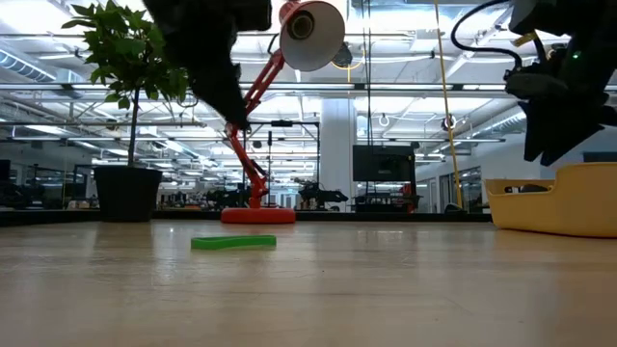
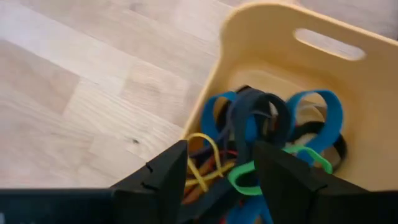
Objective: Pick and place rubber bands into bin
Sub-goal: Put the green rubber band into the yellow bin
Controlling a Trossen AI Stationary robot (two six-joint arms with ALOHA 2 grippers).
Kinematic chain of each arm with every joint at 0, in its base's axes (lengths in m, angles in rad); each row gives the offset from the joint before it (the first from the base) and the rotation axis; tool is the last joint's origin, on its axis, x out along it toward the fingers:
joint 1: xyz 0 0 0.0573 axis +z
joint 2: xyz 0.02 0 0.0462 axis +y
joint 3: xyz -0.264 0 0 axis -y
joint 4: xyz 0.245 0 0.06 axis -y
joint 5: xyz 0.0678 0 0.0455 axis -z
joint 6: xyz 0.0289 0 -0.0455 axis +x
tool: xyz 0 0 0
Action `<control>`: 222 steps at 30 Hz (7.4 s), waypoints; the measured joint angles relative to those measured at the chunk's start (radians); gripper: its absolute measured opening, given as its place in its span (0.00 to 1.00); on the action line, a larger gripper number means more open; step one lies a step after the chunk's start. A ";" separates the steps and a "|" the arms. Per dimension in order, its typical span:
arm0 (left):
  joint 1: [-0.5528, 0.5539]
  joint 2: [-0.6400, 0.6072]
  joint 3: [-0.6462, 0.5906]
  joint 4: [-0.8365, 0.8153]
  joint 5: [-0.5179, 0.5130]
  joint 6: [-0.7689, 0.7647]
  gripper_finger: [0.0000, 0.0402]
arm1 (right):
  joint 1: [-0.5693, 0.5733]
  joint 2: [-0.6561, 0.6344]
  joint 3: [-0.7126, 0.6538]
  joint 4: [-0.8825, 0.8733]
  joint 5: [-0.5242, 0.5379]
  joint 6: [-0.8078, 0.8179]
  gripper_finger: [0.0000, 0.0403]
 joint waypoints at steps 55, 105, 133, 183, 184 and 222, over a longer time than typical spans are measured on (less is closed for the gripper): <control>-0.050 0.317 -0.001 0.097 0.134 -0.188 0.08 | 0.000 0.000 0.000 0.126 -0.002 -0.129 0.43; 0.138 0.094 0.000 0.641 0.060 0.197 0.00 | 0.132 0.239 0.000 1.137 -0.320 -0.708 0.42; 0.170 0.094 -0.001 0.682 0.007 0.237 0.02 | 0.147 0.478 0.000 1.436 -0.398 -0.652 0.31; 0.221 0.094 0.001 0.182 0.007 -0.106 0.57 | -0.067 0.081 0.335 -0.276 0.067 -0.116 0.00; 0.223 0.094 0.001 0.184 0.007 -0.106 0.57 | -0.076 0.083 0.327 -0.292 0.049 -0.102 0.00; 0.294 -0.559 -0.560 0.635 0.084 -0.027 0.57 | -0.104 0.088 -0.028 -0.032 -0.163 -0.026 0.02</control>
